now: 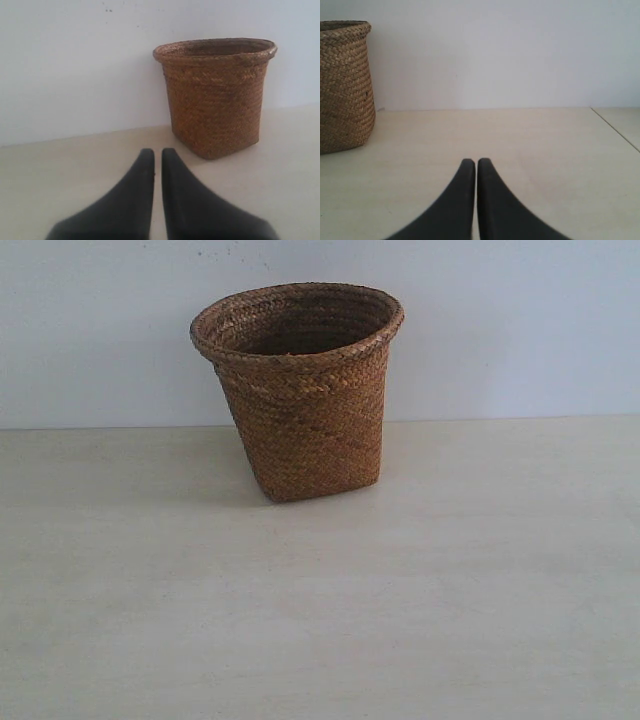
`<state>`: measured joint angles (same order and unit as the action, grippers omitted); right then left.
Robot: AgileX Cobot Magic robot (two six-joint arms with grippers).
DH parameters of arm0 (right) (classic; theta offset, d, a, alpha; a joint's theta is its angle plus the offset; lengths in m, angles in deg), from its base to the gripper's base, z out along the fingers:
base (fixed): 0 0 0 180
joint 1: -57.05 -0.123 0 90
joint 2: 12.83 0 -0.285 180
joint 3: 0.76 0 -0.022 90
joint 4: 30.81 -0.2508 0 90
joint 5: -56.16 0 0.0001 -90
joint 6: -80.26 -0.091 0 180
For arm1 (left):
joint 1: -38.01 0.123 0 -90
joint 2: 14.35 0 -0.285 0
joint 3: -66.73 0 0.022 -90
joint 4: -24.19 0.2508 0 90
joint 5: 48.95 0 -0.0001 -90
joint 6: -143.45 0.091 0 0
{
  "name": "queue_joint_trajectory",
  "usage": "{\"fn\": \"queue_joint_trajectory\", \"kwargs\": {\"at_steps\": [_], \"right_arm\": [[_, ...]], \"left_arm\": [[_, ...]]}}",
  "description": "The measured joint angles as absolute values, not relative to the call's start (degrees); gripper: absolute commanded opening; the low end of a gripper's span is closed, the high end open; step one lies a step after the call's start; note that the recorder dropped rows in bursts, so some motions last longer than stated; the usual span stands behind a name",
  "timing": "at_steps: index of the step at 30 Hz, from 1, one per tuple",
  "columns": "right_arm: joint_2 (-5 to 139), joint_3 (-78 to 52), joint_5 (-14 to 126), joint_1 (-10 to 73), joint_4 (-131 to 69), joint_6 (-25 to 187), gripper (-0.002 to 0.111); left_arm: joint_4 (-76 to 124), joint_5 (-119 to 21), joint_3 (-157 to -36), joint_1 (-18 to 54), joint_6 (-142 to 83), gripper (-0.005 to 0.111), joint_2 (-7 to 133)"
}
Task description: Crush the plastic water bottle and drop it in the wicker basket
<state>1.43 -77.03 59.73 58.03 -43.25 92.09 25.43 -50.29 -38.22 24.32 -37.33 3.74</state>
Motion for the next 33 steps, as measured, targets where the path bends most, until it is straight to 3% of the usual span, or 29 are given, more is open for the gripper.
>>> {"fn": "queue_joint_trajectory", "kwargs": {"at_steps": [10,19,33], "right_arm": [[1.4,-77.0,59.7,58.0,-43.3,92.1,0.0],[1.4,-77.0,59.7,58.0,-43.3,92.1,0.0],[1.4,-77.0,59.7,58.0,-43.3,92.1,0.0]], "left_arm": [[24.6,-48.3,-36.3,29.4,-37.1,0.004,-3.8],[24.2,-36.5,-36.3,35.1,-37.1,0.004,-6.4],[24.2,-32.2,-36.3,35.6,-37.1,0.004,-6.4]]}}
